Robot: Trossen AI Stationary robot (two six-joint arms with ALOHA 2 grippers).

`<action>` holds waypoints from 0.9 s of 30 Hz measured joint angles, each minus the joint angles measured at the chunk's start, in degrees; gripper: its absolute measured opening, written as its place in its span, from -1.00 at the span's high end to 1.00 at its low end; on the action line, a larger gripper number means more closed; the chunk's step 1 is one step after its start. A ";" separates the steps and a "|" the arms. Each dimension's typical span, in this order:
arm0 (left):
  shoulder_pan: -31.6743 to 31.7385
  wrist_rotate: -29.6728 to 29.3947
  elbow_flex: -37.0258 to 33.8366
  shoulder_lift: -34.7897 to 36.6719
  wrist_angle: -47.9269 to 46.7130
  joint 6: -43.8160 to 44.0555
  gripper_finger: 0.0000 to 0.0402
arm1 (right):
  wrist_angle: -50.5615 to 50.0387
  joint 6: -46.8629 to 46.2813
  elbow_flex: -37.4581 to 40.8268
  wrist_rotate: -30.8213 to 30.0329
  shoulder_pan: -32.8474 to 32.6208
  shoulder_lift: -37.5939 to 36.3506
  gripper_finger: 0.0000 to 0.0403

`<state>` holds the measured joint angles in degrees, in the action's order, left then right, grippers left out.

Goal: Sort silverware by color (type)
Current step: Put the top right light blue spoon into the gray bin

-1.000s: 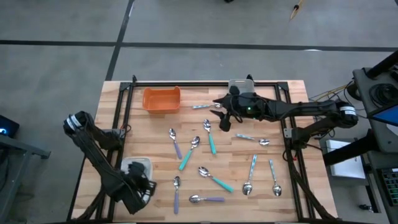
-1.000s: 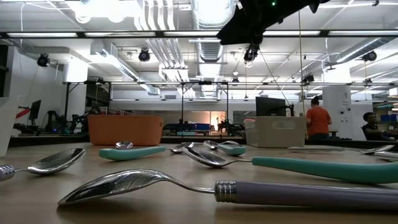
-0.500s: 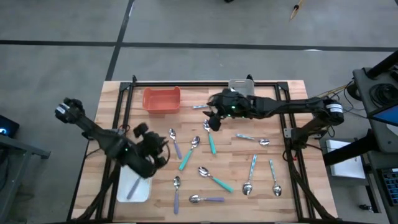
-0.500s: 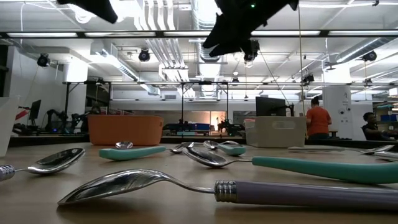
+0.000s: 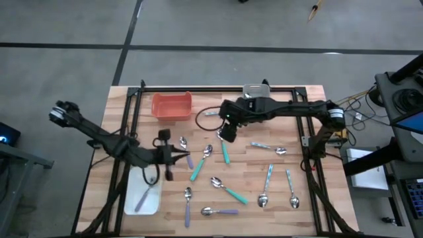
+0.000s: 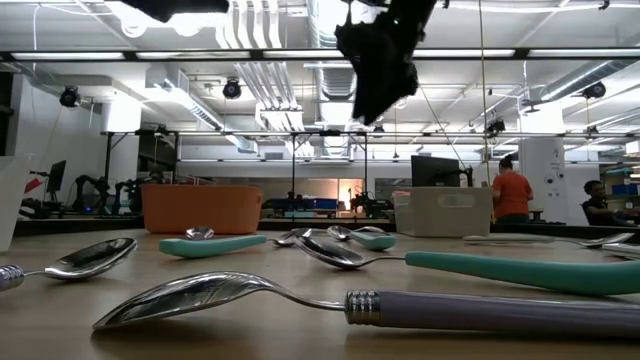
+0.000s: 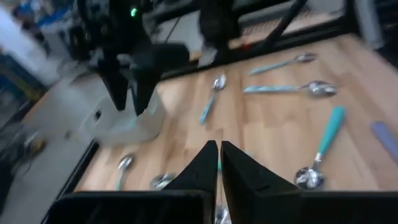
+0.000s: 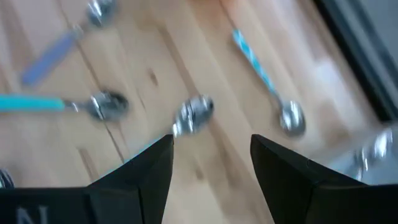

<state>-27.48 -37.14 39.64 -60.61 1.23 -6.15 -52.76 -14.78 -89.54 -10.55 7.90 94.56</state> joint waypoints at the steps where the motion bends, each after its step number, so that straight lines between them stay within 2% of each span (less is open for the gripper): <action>1: 0.28 0.28 -2.16 0.98 3.18 -1.33 0.99 | -1.20 -1.38 0.27 0.00 -0.01 0.10 -0.02; 5: 2.33 0.27 -9.69 5.42 12.96 -4.96 0.99 | -3.06 -7.52 2.39 0.40 0.01 0.78 -0.02; 9: 5.57 0.22 -14.22 9.91 20.00 -8.43 1.00 | -2.68 -12.79 3.53 3.17 0.01 3.16 -0.02; 14: 9.06 0.19 -15.75 14.71 20.62 -9.97 1.00 | 1.31 -14.80 2.98 9.01 1.33 8.57 -0.02; 19: 9.96 0.19 -16.57 17.02 20.38 -10.02 0.99 | 1.08 -16.34 1.48 14.05 1.66 14.75 -0.02; 27: 9.96 0.17 -16.83 17.26 18.90 -11.34 0.99 | 0.78 -18.69 0.10 16.53 1.46 20.68 -0.02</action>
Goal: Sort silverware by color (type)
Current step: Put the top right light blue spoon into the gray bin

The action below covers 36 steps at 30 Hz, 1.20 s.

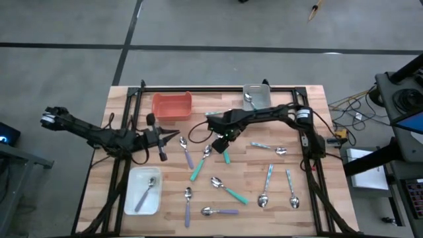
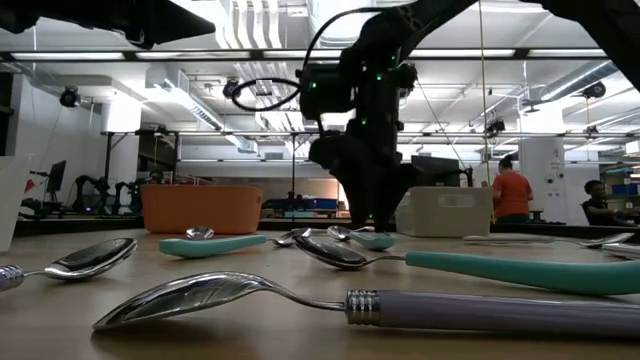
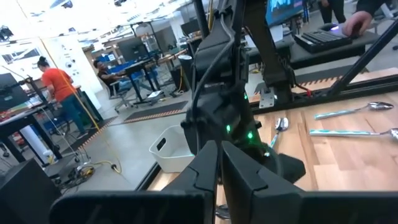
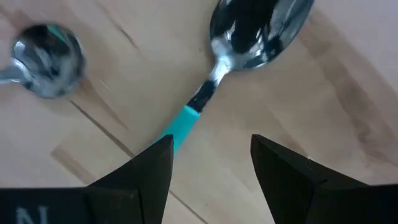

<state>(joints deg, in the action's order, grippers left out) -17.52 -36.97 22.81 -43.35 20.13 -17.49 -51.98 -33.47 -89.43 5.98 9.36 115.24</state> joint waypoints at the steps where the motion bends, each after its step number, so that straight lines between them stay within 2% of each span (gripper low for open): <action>1: 0.00 0.00 0.00 -0.03 -0.13 -0.03 0.99 | -0.10 -0.01 -0.08 0.04 -0.09 0.25 -0.02; 19: 0.00 -0.09 -0.02 0.00 -0.01 -0.03 0.99 | 8.09 -5.09 1.21 -4.69 -1.02 0.17 0.00; 30: 0.00 -0.11 -0.02 -0.05 0.01 -0.36 0.99 | 13.57 -6.01 3.27 -13.31 -1.32 0.17 0.34; 36: 0.00 -0.11 -0.02 -0.05 0.18 -0.47 0.99 | 20.37 -6.05 6.94 -14.02 -1.48 0.06 0.51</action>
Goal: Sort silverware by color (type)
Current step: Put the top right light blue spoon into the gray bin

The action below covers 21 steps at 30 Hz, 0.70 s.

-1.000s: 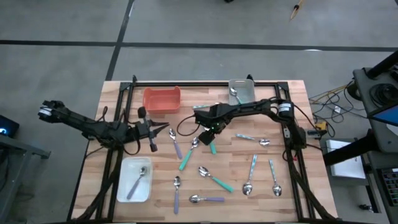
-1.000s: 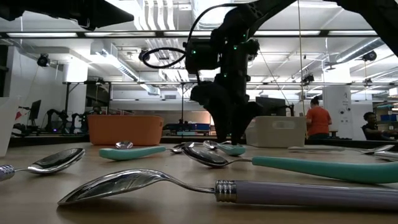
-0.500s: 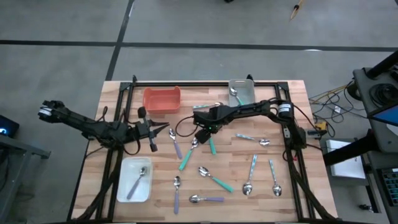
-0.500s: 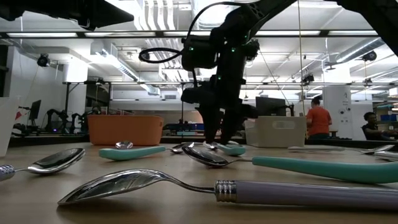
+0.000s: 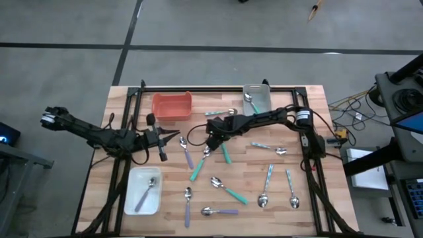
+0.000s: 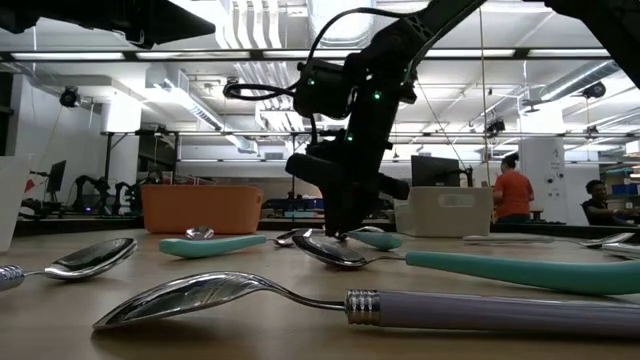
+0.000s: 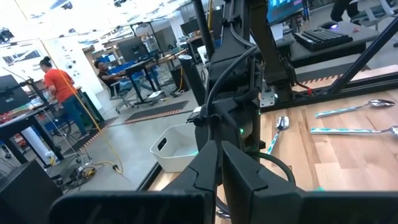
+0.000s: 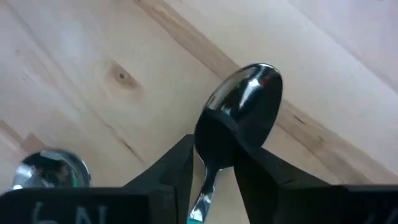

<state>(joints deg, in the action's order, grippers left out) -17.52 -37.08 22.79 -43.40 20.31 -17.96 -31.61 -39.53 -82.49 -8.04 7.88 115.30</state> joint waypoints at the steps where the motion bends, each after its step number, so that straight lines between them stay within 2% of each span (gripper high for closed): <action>1: 0.00 0.00 0.00 0.00 0.20 0.00 0.99 | 1.18 -0.24 0.71 -0.05 0.00 -0.07 0.54; 8: 0.00 0.00 0.00 0.00 1.65 0.00 0.99 | 9.16 0.29 4.08 -0.21 0.00 -0.23 0.74; 13: -0.02 0.00 0.00 0.00 2.24 0.34 0.99 | 11.60 5.63 4.24 0.44 -0.02 -0.63 0.94; 16: -0.02 -0.01 0.00 0.10 4.12 1.30 0.99 | 11.01 9.09 4.51 0.80 0.00 -1.97 0.96; 21: -0.02 0.01 0.00 0.10 4.38 5.38 0.99 | 10.88 14.52 4.52 -2.16 -0.13 -6.36 0.96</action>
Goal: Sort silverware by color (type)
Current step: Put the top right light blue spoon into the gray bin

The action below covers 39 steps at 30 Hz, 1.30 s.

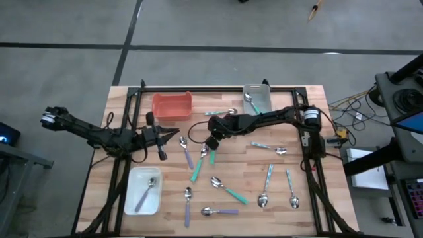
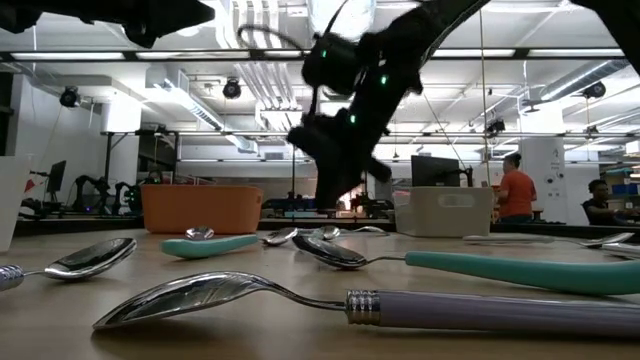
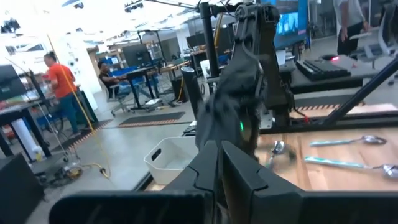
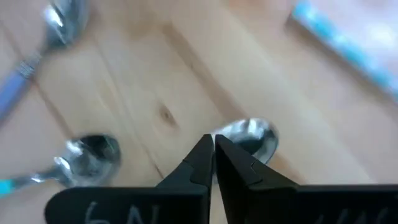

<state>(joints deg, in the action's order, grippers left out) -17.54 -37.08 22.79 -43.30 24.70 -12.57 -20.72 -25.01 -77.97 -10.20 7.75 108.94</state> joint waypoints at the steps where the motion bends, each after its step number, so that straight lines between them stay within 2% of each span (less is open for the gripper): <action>1: 0.00 -0.01 0.00 -0.05 -0.02 1.10 0.99 | 0.08 1.20 0.16 -0.12 0.00 -0.83 0.96; 7: 0.00 0.04 0.00 -1.22 0.08 8.04 0.99 | -0.02 8.52 2.83 -0.06 0.00 -7.16 0.96; 13: 0.00 0.07 0.00 -3.95 -0.04 12.55 0.99 | 1.84 13.18 9.22 0.04 -0.02 -14.72 0.96; 16: 0.00 0.06 0.00 -5.81 0.26 14.34 0.99 | 8.04 15.94 15.34 1.80 -0.13 -18.92 0.96; 21: 0.00 -0.52 0.00 -8.41 0.80 18.62 0.99 | 23.34 19.66 26.49 10.49 -0.12 -23.94 0.96; 24: 0.02 -1.93 0.02 -9.86 2.47 20.05 0.99 | 31.11 19.07 30.33 12.17 -0.01 -24.32 0.96; 27: 0.02 -3.18 0.04 -11.36 3.82 20.16 0.99 | 34.75 17.95 31.78 12.18 0.38 -23.20 0.96; 33: 0.45 -5.55 0.09 -14.05 7.04 20.10 0.99 | 37.70 14.67 31.88 11.22 1.00 -19.78 0.95; 39: 1.70 -5.91 2.54 -16.71 8.06 16.21 0.99 | 37.78 16.53 30.60 10.10 1.03 -15.79 0.95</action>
<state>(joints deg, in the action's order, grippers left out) -15.84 -42.98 25.32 -60.01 32.76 3.64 17.06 -8.48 -47.37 -0.10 8.78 93.15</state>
